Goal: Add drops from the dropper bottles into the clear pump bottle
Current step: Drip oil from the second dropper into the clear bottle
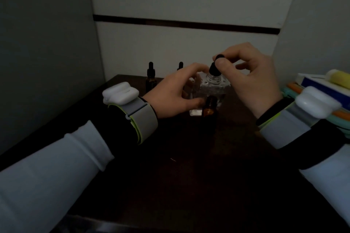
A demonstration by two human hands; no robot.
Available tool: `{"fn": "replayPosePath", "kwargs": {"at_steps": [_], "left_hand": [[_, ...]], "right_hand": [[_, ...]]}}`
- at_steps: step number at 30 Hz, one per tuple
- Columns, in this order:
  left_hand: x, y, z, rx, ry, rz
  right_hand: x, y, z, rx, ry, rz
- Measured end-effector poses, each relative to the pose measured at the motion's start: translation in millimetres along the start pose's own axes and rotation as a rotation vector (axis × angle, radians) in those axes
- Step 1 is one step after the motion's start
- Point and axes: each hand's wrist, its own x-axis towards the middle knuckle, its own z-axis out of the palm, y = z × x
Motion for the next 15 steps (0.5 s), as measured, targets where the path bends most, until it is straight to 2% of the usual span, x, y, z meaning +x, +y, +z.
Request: {"fn": "replayPosePath", "kwargs": {"at_steps": [5, 12, 15], "left_hand": [[-0.8, 0.9, 0.9, -0.009, 0.007, 0.012], [-1.3, 1.7, 0.4, 0.001, 0.002, 0.008], [-1.4, 1.8, 0.3, -0.001, 0.007, 0.01]], "right_hand": [[0.9, -0.2, -1.1, -0.002, 0.038, 0.0], [10.0, -10.7, -15.7, 0.181, 0.301, -0.014], [10.3, -13.5, -16.4, 0.217, 0.295, -0.01]]}}
